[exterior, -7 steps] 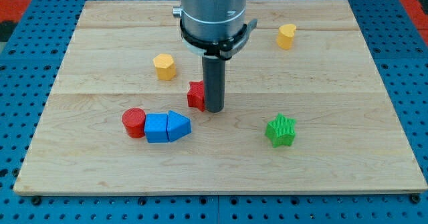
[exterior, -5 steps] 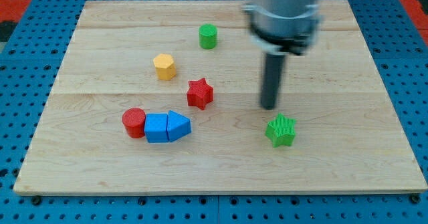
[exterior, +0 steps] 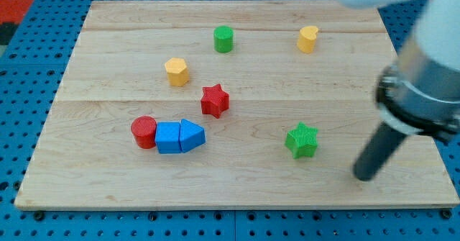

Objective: Move the green star towards the centre

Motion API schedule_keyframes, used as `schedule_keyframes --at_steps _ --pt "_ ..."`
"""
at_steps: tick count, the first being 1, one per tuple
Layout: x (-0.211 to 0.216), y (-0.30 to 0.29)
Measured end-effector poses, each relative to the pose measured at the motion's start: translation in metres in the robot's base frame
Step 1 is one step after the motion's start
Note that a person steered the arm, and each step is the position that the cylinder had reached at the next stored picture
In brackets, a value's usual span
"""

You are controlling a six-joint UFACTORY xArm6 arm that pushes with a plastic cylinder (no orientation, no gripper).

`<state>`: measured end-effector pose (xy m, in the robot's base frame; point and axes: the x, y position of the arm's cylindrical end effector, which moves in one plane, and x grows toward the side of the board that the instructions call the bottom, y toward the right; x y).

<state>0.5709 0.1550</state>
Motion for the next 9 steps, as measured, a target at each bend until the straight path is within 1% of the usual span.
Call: schedule_keyframes --at_steps 1,2,3,4,5,6,7,8,9 --pt "-0.029 -0.039" --pt "-0.059 -0.052" --pt "-0.065 -0.047" --pt "-0.035 -0.050" --pt "-0.045 -0.077" --pt "-0.064 -0.077" --pt "-0.076 -0.073" --pt "-0.084 -0.015" --pt "-0.068 0.015"
